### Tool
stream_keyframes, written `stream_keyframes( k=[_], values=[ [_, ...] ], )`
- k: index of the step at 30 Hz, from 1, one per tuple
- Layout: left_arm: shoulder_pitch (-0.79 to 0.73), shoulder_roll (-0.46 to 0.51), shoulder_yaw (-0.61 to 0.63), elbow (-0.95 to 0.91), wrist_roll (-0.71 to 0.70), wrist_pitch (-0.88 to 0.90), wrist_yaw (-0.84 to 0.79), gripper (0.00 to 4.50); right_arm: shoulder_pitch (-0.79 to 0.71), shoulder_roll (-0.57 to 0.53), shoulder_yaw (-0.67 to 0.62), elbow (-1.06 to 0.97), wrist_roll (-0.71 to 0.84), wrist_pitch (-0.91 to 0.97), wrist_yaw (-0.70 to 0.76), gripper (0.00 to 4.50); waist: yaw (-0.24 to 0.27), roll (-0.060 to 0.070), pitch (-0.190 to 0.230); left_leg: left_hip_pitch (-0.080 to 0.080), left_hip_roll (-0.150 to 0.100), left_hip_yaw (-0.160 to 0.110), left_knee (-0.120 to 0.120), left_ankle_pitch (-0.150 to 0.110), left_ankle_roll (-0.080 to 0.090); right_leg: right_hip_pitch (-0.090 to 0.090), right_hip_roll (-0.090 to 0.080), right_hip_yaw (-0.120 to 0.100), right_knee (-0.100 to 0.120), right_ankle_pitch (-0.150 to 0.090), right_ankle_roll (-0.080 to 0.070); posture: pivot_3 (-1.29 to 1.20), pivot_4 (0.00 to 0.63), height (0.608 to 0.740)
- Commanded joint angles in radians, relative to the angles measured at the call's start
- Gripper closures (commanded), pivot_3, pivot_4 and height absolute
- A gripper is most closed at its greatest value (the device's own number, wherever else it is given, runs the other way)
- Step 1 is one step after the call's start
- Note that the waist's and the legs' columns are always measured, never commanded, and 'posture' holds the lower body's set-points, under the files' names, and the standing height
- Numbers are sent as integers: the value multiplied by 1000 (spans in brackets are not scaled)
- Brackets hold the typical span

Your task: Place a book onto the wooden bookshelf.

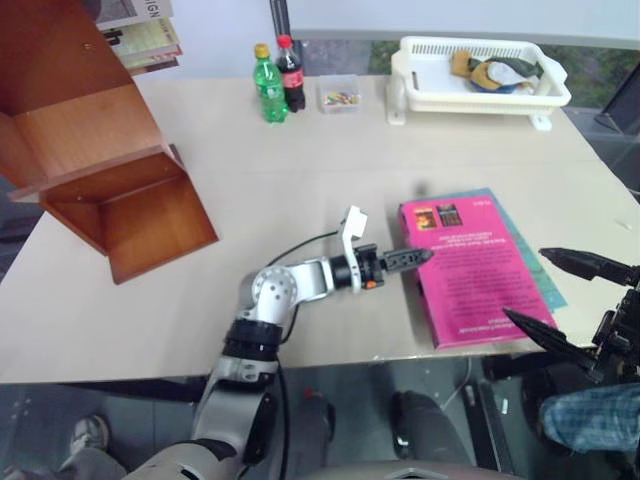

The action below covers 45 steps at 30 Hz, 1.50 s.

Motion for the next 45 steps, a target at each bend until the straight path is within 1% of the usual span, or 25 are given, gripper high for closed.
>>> stream_keyframes(
  k=[1, 8, 12, 15, 18, 24, 27, 28, 29, 30, 31, 32, 33, 34, 38, 42, 45],
  values=[
    [-19, -33, 0, 10, 19, -3, 1, 0, 32, 11, -46, -27, 19, -35, 19, 19, 2, 0, 0, 0, 0, 0, 0, 0, 0, 0, 0, 0, 0, 0, 0, 0, 150, 740],
    [-27, -63, 15, 50, 48, 7, 2, 0, 113, 26, -76, -22, 28, -64, 54, 19, 6, 0, 0, 0, 0, 0, 0, 0, 0, 0, 0, 0, -1, 0, 0, 0, 150, 740],
    [-46, -79, 25, 76, 56, 2, -6, 0, 189, 76, -99, -4, 4, -102, 94, 19, 8, 0, 0, 0, 0, 0, 0, 0, 0, 0, 0, 0, -1, -1, -1, 0, 150, 740],
    [-53, -81, 26, 88, 65, 0, -15, 0, 243, 120, -94, 14, -34, -153, 121, 19, 12, 0, 0, -1, 0, -1, 0, 0, 0, 0, 0, -1, -1, -2, 0, 0, 150, 740],
    [-57, -81, 30, 91, 72, 4, -25, 0, 263, 139, -77, 18, -53, -181, 123, 19, 9, 0, 0, -1, 0, 0, 0, 0, 0, 0, -1, -1, -2, -3, 0, 0, 150, 740],
    [-60, -90, 36, 94, 69, 25, -32, 0, 267, 144, -49, 23, -71, -206, 114, 19, 8, 0, 0, -1, 0, -1, 0, 0, 0, 0, -1, -1, -2, -3, -1, 0, 150, 740],
    [-62, -98, 51, 102, 62, 42, -30, 822, 266, 143, -39, 24, -76, -214, 108, 0, 9, 0, 0, -1, 0, -1, 0, 0, 0, 0, -1, -1, -2, -3, -1, 0, 150, 740],
    [-64, -102, 56, 106, 62, 45, -29, 1267, 266, 143, -37, 24, -77, -216, 107, 0, 9, 0, 0, -1, 0, -1, 0, 0, 0, 0, -1, -1, -2, -3, -1, 0, 150, 740],
    [-66, -106, 62, 111, 62, 48, -27, 1434, 265, 142, -35, 25, -78, -218, 105, 0, 9, 0, 0, -1, 0, -1, 0, 0, 0, 0, -1, -1, -2, -3, 0, 0, 150, 740],
    [-68, -110, 65, 115, 62, 49, -27, 2067, 264, 141, -32, 26, -79, -220, 105, 0, 9, 0, 0, -1, 0, -1, 0, 0, 0, 0, -1, -1, -2, -3, 0, 0, 150, 740],
    [-70, -115, 71, 119, 60, 53, -27, 2380, 263, 141, -30, 27, -80, -221, 104, 0, 9, 0, 0, -1, 0, -1, 0, 0, 0, 0, -1, -1, -2, -3, 0, 0, 150, 740],
    [-72, -123, 84, 127, 53, 59, -21, 2819, 262, 140, -28, 28, -82, -222, 103, 0, 9, 0, 0, -1, 0, -1, 0, 0, 0, 0, -1, -1, -2, -3, 0, 0, 150, 740],
    [-76, -129, 100, 135, 45, 67, -15, 3446, 261, 139, -27, 29, -83, -224, 103, 0, 9, 0, 0, -1, 0, -1, 0, 0, 0, 0, -1, -1, -2, -3, -1, 0, 150, 740],
    [-79, -134, 115, 144, 40, 74, -10, 3670, 258, 137, -24, 30, -85, -224, 102, 0, 9, 0, 0, -1, 0, -1, 0, 0, 0, 0, -1, -1, -2, -3, -1, 0, 150, 740],
    [-88, -138, 170, 164, 21, 102, 9, 3670, 249, 132, -13, 35, -91, -226, 98, 0, 7, -1, 0, -1, -1, -1, 0, 0, 0, 0, -1, -1, -2, -3, 0, 0, 150, 740],
    [-88, -136, 198, 158, 15, 121, 18, 3670, 238, 124, 5, 43, -100, -229, 95, 0, 4, 0, 0, -1, 0, -1, -1, 0, 0, 0, -1, -1, -2, -3, 0, 0, 150, 740],
    [-78, -116, 242, 94, -16, 142, 45, 3670, 215, 109, 18, 47, -98, -223, 91, 0, 0, -1, 0, -1, -1, 0, -1, 0, 0, 0, -1, -1, -2, -3, 0, 0, 150, 740]
  ],
)
